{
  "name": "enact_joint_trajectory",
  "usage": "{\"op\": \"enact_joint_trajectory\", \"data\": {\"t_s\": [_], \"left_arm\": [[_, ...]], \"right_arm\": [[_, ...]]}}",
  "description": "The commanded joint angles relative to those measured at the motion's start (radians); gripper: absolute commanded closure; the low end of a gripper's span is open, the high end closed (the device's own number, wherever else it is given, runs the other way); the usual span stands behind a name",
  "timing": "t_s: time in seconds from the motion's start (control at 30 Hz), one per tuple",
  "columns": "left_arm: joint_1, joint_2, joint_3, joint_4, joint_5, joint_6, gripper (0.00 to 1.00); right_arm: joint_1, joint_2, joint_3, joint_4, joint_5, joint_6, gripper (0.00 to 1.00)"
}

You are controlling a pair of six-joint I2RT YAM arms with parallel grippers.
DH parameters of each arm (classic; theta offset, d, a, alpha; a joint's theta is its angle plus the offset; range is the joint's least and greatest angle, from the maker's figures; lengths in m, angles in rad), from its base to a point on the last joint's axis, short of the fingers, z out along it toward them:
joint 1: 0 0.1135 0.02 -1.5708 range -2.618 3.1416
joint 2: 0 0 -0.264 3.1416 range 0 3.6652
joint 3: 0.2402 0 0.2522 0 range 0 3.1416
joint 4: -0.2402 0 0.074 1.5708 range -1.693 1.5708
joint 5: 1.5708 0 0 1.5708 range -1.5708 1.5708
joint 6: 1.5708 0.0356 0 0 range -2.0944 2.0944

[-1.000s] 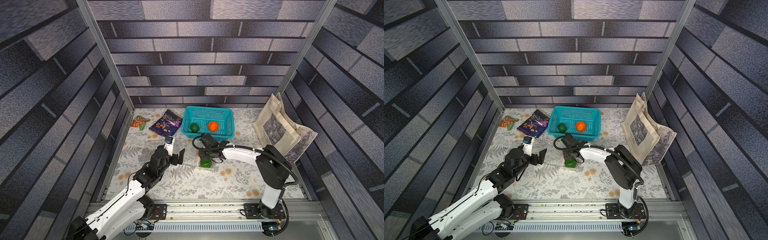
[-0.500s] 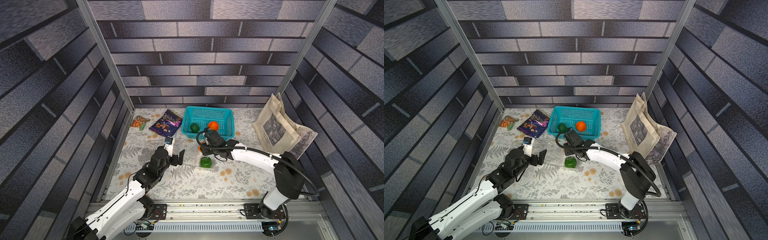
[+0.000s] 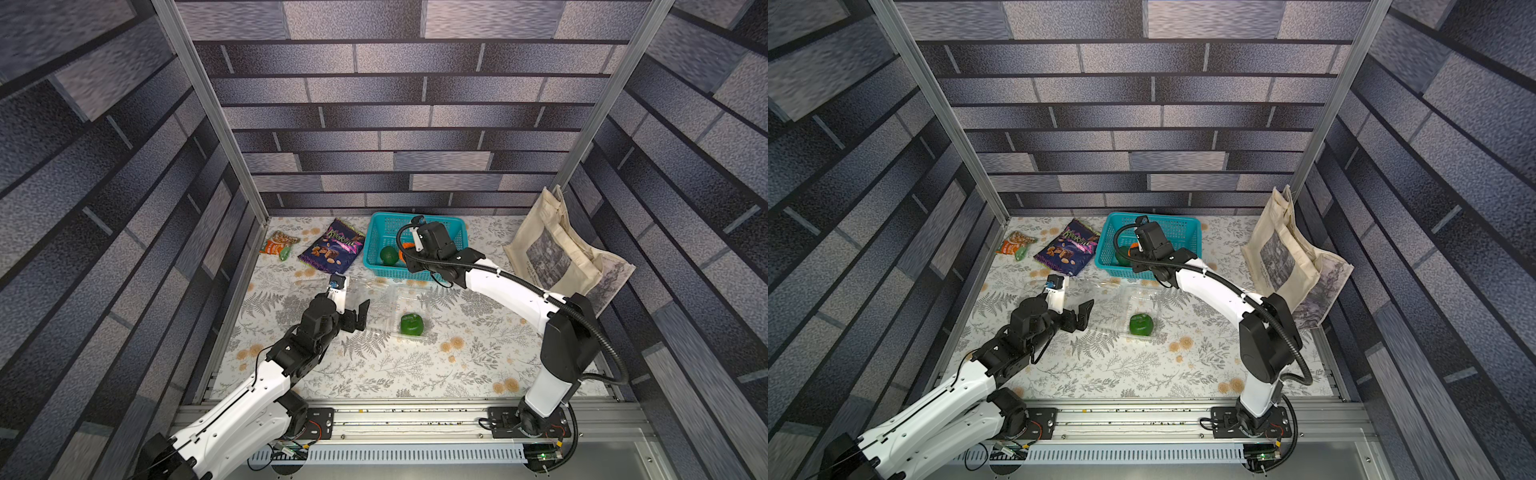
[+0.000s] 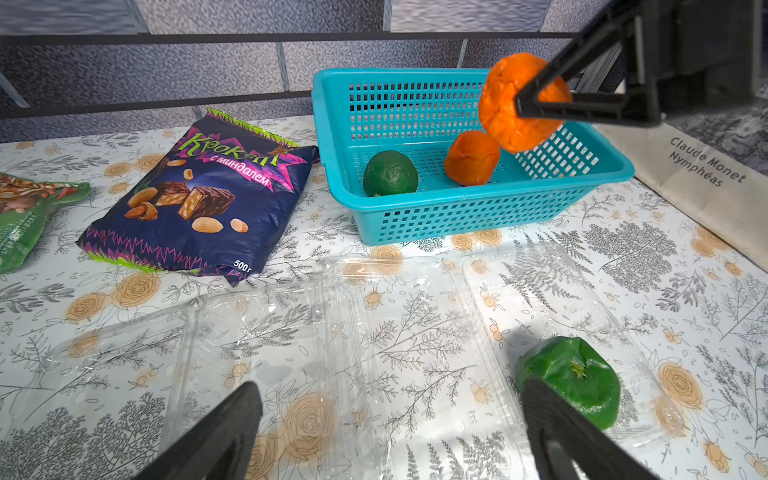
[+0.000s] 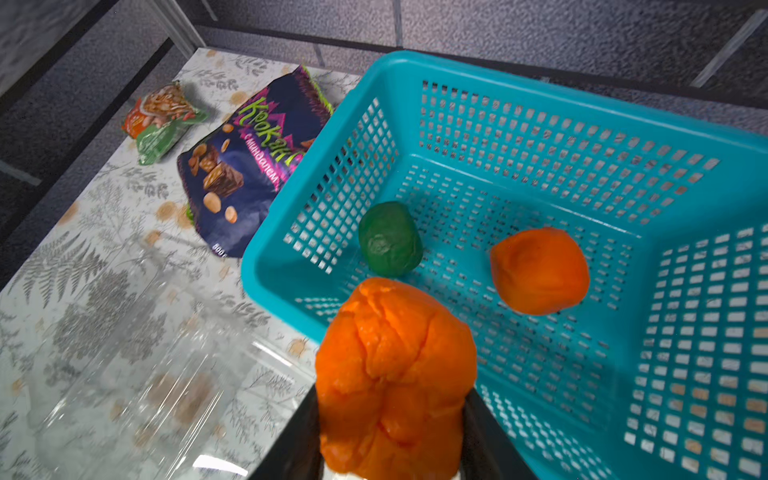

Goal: Take oranges out of containers
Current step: Place the orange in the basket, then pick up the orange from the packing box.

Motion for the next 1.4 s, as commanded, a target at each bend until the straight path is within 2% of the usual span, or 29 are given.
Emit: {"op": "enact_joint_trajectory", "data": {"t_s": [0.0, 0.03, 0.1, 0.17, 0.2, 0.37, 0.5, 0.63, 0.73, 0.87, 0.97, 1.17, 1.37], "left_arm": [[-0.003, -0.003, -0.024, 0.027, 0.011, -0.034, 0.00], [-0.005, 0.000, -0.025, 0.025, 0.009, -0.034, 0.00], [-0.008, 0.004, -0.024, 0.020, 0.005, -0.033, 0.00], [-0.011, 0.003, -0.022, 0.015, 0.001, -0.030, 0.00], [-0.012, 0.000, -0.021, 0.015, 0.000, -0.031, 0.00], [-0.010, 0.018, -0.015, 0.030, 0.004, -0.024, 0.00], [-0.012, 0.056, 0.000, 0.044, 0.012, -0.018, 0.00], [-0.012, 0.058, 0.002, 0.052, 0.013, -0.020, 0.00], [-0.012, 0.047, 0.003, 0.037, 0.012, -0.022, 0.00], [-0.011, 0.026, 0.000, 0.017, 0.007, -0.024, 0.00], [-0.012, 0.016, -0.004, 0.010, 0.006, -0.026, 0.00], [-0.011, 0.038, 0.001, 0.024, 0.015, -0.028, 0.00], [-0.011, 0.061, 0.013, 0.038, 0.037, -0.023, 0.00]], "right_arm": [[-0.036, 0.080, 0.105, -0.010, -0.015, -0.070, 0.54], [-0.043, 0.106, 0.138, -0.029, -0.022, -0.077, 0.40], [-0.049, 0.142, 0.177, -0.064, -0.020, -0.086, 0.17], [-0.048, 0.119, 0.155, -0.064, -0.029, -0.085, 0.02], [-0.046, 0.087, 0.125, -0.058, -0.031, -0.086, 0.01], [-0.002, -0.125, -0.051, -0.081, -0.069, -0.095, 0.04], [0.088, -0.203, -0.151, -0.174, -0.158, -0.098, 0.04], [0.144, -0.197, -0.242, -0.200, -0.243, -0.052, 0.08], [0.169, -0.190, -0.316, -0.181, -0.249, -0.008, 0.11], [0.185, -0.189, -0.380, -0.190, -0.245, 0.012, 0.22], [0.194, -0.190, -0.409, -0.204, -0.248, 0.017, 0.22], [0.198, -0.145, -0.453, -0.185, -0.253, 0.027, 0.15], [0.199, -0.062, -0.429, -0.162, -0.168, 0.037, 0.13]]}}
